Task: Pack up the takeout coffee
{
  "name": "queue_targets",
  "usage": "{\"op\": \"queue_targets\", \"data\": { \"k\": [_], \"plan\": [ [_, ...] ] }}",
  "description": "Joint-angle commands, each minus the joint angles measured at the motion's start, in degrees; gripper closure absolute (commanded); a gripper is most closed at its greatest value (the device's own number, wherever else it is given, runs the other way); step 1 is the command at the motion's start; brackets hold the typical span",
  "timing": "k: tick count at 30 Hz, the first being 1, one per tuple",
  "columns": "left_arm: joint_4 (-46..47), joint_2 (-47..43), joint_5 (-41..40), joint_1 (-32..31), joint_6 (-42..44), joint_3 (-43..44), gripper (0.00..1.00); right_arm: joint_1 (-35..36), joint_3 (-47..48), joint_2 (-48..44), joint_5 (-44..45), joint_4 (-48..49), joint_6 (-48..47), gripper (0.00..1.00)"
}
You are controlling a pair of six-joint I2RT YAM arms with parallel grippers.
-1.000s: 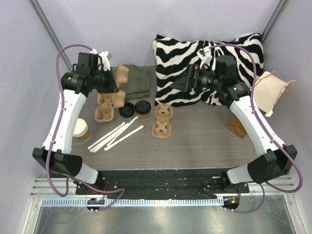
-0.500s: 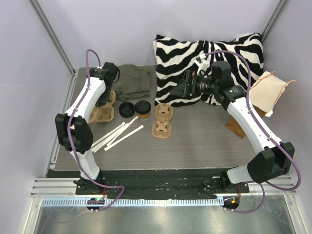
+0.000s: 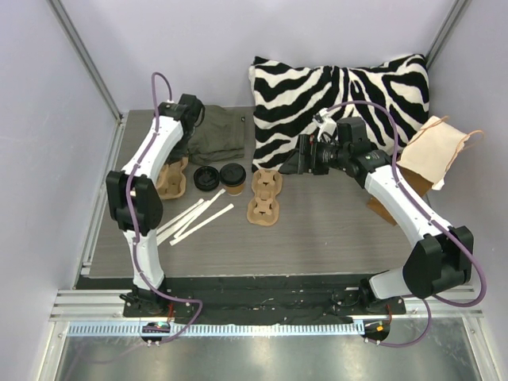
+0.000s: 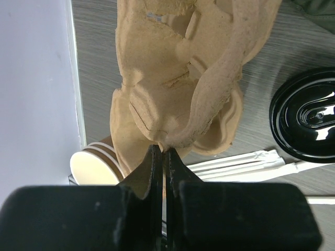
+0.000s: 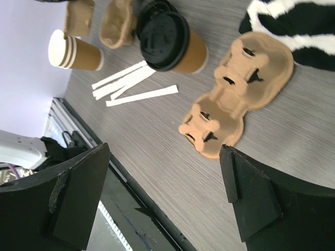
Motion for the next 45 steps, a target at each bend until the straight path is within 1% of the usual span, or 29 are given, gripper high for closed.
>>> {"op": "queue_targets", "data": {
  "k": [1, 8, 11, 14, 15, 17, 18, 21, 22, 23, 27, 28, 29, 32, 34, 36, 37, 38, 40, 41, 43, 44, 45],
  "plan": [
    [-0.6, 1.1, -0.4, -0.8, -2.1, 2.0, 1.0, 0.3, -0.6, -1.6, 2.5, 0.4, -2.8, 0.05],
    [-0.9, 3.9, 0.5, -1.3, -4.3, 2.4, 1.0, 0.4, -1.1, -1.0, 3.5, -0.8, -4.0, 0.05],
    [-0.7, 5.3, -0.1, -1.4, -5.0, 2.4, 0.96, 0.5, -1.9, -1.1, 4.1, -1.2, -4.7, 0.05],
    [-0.9, 6.8, -1.0, -1.3, -5.1, 3.3, 0.88, 0.5, -2.3, -1.1, 4.2, -1.5, -5.0, 0.05],
    [-0.9, 6.9, -1.0, -1.3, -5.2, 3.4, 0.83, 0.5, -2.3, -1.1, 4.2, -1.6, -5.2, 0.05],
    [-0.9, 7.1, -0.5, -1.4, -5.0, 4.0, 0.79, 0.5, -2.4, -1.1, 4.4, -1.7, -5.8, 0.05],
    [-0.9, 7.0, 0.4, -1.4, -5.0, 4.3, 0.67, 0.5, -2.5, -1.0, 4.5, -1.8, -5.9, 0.05],
    [-0.9, 5.9, 3.4, -1.4, -4.6, 5.2, 0.53, 0.5, -2.5, -0.2, 4.2, -2.6, -7.2, 0.05],
    [-0.8, 4.8, 4.2, -1.4, -4.3, 5.7, 0.52, 0.5, -2.5, -0.1, 4.0, -3.3, -7.8, 0.05],
    [-0.8, 4.2, 5.0, -1.5, -4.0, 5.9, 0.48, 0.6, -2.5, 0.1, 3.8, -3.6, -9.1, 0.05],
    [0.4, 0.5, 7.9, -1.4, -3.0, 6.9, 0.45, 1.0, -3.3, 0.0, 4.7, -4.8, -11.5, 0.06],
    [0.7, -0.4, 7.9, -1.5, -2.8, 6.8, 0.42, 1.1, -3.5, -0.1, 5.0, -5.1, -11.9, 0.07],
    [1.2, -2.2, 7.8, -1.5, -2.5, 6.7, 0.41, 1.3, -3.8, -0.2, 5.6, -5.2, -12.1, 0.07],
    [1.9, -4.2, 6.1, -1.5, -2.7, 6.3, 0.39, 2.0, -4.2, -0.3, 6.2, -5.6, -12.9, 0.09],
    [2.7, -5.6, 3.7, -1.3, -3.1, 4.4, 0.39, 2.3, -4.4, -0.3, 6.4, -5.6, -12.9, 0.09],
    [3.8, -6.2, 4.3, -0.6, -1.8, 2.1, 0.41, 2.6, -4.5, -0.4, 6.5, -5.6, -13.0, 0.09],
    [4.3, -6.3, 5.5, 0.0, -0.5, 1.6, 0.41, 2.8, -4.5, -0.4, 6.6, -5.7, -13.4, 0.09],
    [5.6, -6.3, 9.1, 1.3, 4.8, 1.1, 0.43, 2.8, -4.5, -0.4, 6.5, -5.7, -13.5, 0.09],
    [6.7, -6.3, 14.4, 3.0, 10.5, 0.1, 0.43, 2.8, -4.4, -0.3, 6.4, -6.2, -14.7, 0.09],
    [6.4, -6.2, 22.4, 5.8, 15.5, 0.3, 0.43, 2.8, -4.3, -0.4, 6.4, -6.6, -15.1, 0.09],
    [4.4, -5.0, 30.1, 9.2, 19.4, 2.2, 0.42, 2.8, -4.2, -0.5, 6.1, -7.4, -16.1, 0.1],
    [2.5, -4.6, 38.4, 12.6, 21.5, 3.0, 0.42, 2.8, -4.3, -0.7, 5.9, -7.5, -16.3, 0.1],
    [2.1, -4.2, 39.1, 13.8, 24.3, 4.0, 0.41, 2.8, -4.4, -0.7, 5.8, -7.6, -16.4, 0.1]
  ]
}}
